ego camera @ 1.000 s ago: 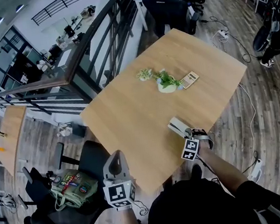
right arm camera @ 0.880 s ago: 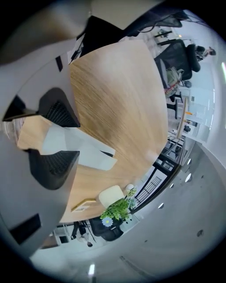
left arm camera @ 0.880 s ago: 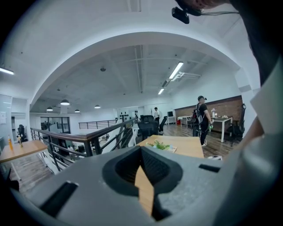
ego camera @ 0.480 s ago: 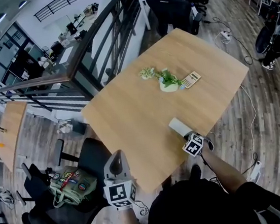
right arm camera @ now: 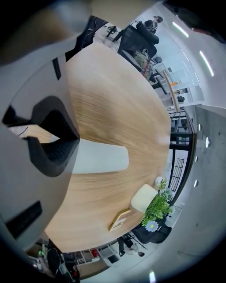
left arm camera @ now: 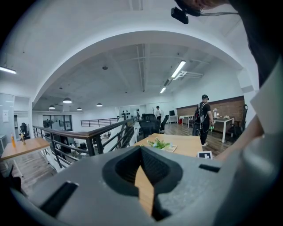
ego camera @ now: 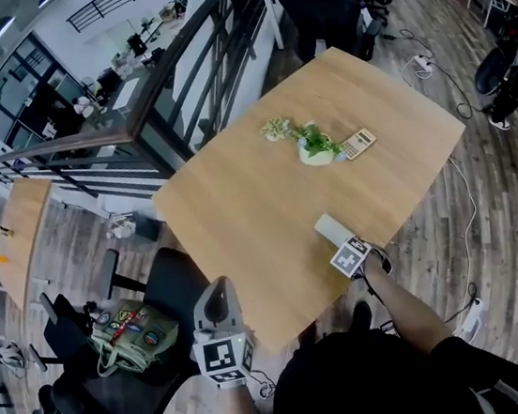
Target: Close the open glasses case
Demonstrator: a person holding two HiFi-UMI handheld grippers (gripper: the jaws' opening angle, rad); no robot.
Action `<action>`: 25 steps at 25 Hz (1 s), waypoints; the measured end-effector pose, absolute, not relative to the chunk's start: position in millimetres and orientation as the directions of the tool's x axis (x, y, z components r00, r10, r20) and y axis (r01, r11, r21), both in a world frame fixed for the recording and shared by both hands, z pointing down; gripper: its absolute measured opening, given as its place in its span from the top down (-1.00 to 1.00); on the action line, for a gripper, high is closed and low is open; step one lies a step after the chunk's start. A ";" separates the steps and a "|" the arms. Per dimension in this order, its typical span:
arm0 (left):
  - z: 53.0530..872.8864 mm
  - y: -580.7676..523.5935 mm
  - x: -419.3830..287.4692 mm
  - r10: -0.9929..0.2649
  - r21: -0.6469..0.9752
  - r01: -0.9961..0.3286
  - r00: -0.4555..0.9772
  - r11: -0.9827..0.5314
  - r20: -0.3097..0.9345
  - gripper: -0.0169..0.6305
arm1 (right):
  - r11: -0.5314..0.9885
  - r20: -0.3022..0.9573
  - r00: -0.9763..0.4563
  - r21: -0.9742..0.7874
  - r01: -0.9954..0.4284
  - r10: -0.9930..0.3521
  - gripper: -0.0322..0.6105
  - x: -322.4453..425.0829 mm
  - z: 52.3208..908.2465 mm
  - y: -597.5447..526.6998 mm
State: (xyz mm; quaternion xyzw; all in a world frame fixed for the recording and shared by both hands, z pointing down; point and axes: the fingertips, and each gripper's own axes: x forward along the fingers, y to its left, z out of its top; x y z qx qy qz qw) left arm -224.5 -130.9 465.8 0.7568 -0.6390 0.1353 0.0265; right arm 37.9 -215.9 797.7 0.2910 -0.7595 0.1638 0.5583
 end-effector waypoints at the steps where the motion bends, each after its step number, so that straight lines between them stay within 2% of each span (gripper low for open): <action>1: 466.2 -130.3 -224.5 -0.960 -0.132 -0.974 0.147 -0.182 0.239 0.95 | 0.773 0.943 -0.211 0.069 -0.630 -0.256 0.86 37.8 797.0 -215.8; 7: 469.1 -130.4 -223.8 -0.958 -0.121 -0.975 0.155 -0.189 0.243 0.95 | 0.745 0.926 -0.248 0.051 -0.665 -0.285 0.85 37.9 796.2 -219.2; 12: 466.4 -131.0 -218.3 -0.955 -0.109 -0.971 0.184 -0.214 0.233 0.95 | 0.690 0.856 -0.377 -0.032 -0.723 -0.355 0.85 41.3 791.7 -215.7; 18: 463.9 -133.8 -209.4 -0.950 -0.112 -0.963 0.216 -0.246 0.224 0.95 | 0.630 0.826 -0.420 -0.105 -0.769 -0.375 0.85 51.8 766.5 -204.8; 21: 463.6 -136.6 -204.7 -0.948 -0.113 -0.959 0.230 -0.259 0.220 0.95 | 0.621 0.715 -0.498 -0.115 -0.776 -0.490 0.85 46.5 724.2 -209.7; 25: 463.9 -141.5 -198.4 -0.942 -0.112 -0.953 0.251 -0.280 0.222 0.95 | 0.634 0.406 -0.611 -0.092 -0.767 -0.680 0.85 32.5 626.8 -214.5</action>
